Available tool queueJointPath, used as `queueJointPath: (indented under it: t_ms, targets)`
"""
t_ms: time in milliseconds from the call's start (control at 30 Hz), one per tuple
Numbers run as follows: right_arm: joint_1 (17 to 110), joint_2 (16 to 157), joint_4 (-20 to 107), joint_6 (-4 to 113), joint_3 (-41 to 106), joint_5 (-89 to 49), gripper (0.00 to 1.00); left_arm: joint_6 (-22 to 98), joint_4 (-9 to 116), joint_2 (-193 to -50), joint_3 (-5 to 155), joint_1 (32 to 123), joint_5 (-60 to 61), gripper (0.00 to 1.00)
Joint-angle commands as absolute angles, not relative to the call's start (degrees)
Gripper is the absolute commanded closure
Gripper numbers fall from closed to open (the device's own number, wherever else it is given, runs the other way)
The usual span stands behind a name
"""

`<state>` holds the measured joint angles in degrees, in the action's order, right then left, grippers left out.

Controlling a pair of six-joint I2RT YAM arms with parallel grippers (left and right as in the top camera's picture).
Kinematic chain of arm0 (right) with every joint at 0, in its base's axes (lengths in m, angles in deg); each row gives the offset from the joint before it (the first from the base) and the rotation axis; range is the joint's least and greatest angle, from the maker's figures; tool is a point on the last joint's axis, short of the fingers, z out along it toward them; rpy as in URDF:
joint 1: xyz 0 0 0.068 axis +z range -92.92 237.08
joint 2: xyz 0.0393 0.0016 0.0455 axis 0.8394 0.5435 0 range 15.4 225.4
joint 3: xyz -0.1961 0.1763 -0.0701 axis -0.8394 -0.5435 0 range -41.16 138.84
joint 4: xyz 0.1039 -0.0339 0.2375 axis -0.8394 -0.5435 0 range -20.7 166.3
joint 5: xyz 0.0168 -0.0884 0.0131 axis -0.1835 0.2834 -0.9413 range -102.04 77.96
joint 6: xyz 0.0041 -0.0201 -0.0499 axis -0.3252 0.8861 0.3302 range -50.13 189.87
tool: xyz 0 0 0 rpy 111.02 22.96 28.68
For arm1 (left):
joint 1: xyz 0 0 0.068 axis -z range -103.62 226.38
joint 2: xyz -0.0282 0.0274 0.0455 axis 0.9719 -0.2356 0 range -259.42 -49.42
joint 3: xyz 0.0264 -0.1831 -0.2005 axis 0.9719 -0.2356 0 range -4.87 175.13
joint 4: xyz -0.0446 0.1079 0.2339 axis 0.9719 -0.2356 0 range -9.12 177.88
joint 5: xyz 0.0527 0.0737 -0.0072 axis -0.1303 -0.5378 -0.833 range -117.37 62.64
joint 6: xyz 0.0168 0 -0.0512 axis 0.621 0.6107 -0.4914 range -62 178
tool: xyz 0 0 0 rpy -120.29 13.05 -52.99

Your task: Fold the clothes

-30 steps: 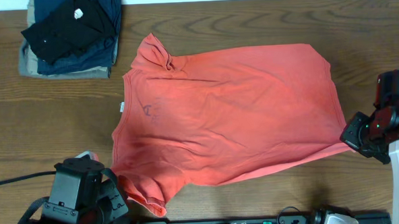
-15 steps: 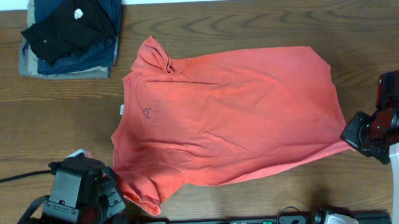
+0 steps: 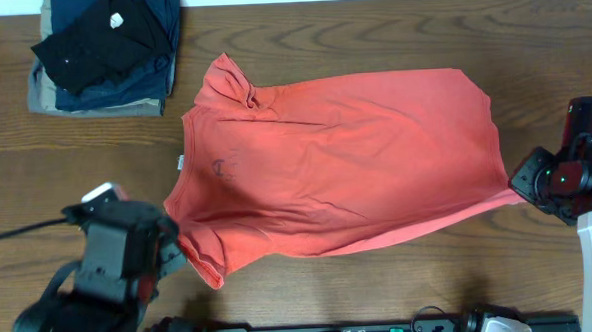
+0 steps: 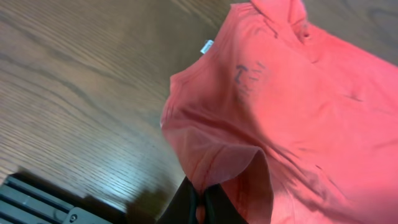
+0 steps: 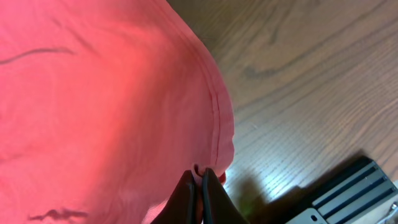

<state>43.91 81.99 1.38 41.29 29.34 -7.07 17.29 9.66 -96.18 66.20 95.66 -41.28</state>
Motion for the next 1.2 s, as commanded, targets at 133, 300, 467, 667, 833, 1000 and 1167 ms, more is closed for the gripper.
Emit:
queueJointPath:
  t_ms: [133, 300, 467, 667, 833, 1000, 1167]
  targets:
    - [43.63, 81.42, 6.52, 38.58, 26.67, -6.3, 0.96, 16.92, 11.91, -103.74, 65.57, 95.73, -45.95, 0.94]
    - [43.63, 82.32, 13.21, 38.6, 23.0, -6.28, 0.95, 16.72, 13.97, -109.21, 65.57, 95.69, -51.31, 0.94]
    - [43.61, 85.03, 17.75, 38.6, 21.6, -6.28, 0.95, 16.74, 19.21, -114.78, 65.57, 95.69, -53.56, 0.94]
    - [43.61, 89.9, 20.35, 38.6, 21.6, -6.26, 0.97, 16.76, 23.17, -121.31, 65.57, 95.69, -53.63, 0.94]
    - [43.61, 93.68, 21.51, 38.6, 21.6, -6.26, 0.99, 16.79, 25.92, -126.12, 65.57, 95.69, -56.1, 0.94]
    - [43.61, 96.06, 22.84, 38.6, 21.6, -6.24, 0.99, 17.0, 29.31, -130.01, 65.59, 94.0, -58.09, 0.94]
    - [43.61, 97.18, 23.87, 38.64, 21.6, -6.13, 0.97, 16.98, 31.26, -133.84, 65.59, 90.83, -58.06, 0.94]
